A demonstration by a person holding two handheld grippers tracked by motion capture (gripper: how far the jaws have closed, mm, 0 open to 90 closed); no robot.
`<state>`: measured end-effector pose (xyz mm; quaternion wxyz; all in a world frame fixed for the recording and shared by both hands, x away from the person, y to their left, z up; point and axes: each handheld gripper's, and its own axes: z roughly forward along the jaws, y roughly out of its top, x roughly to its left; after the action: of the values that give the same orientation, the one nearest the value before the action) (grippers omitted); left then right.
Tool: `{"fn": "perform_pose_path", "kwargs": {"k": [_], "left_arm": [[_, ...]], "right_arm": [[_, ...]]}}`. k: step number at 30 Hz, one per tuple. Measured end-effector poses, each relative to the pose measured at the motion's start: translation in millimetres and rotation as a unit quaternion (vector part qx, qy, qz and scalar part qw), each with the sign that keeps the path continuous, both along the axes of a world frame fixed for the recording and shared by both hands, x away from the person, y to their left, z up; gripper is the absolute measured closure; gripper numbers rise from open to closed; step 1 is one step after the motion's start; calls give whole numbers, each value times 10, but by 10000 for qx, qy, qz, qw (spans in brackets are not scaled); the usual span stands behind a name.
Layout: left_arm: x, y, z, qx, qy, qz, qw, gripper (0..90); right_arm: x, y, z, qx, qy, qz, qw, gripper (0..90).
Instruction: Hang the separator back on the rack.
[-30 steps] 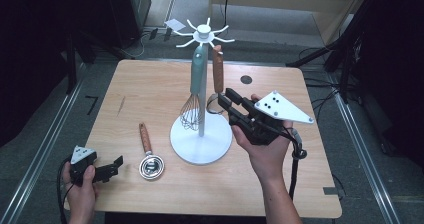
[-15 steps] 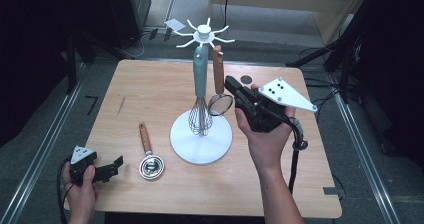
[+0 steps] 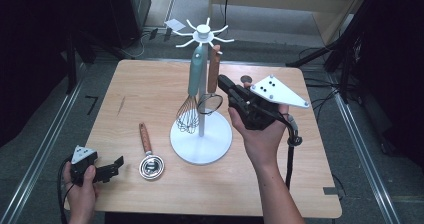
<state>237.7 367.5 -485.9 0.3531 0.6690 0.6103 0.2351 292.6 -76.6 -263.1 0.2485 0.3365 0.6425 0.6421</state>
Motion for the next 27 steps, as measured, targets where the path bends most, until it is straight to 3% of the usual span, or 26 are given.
{"fn": "perform_pose_path", "kwargs": {"k": [9, 16, 27], "left_arm": [[3, -2, -2, -3, -2, -10, 10000, 14], [3, -1, -2, -5, -6, -22, 10000, 14], [0, 2, 1, -3, 7, -41, 10000, 14]], "right_arm": [[9, 37, 3, -84, 12, 95, 9999, 900], [80, 2, 85, 43, -34, -64, 10000, 900], [154, 12, 257, 297, -404, 17, 9987, 900]]}}
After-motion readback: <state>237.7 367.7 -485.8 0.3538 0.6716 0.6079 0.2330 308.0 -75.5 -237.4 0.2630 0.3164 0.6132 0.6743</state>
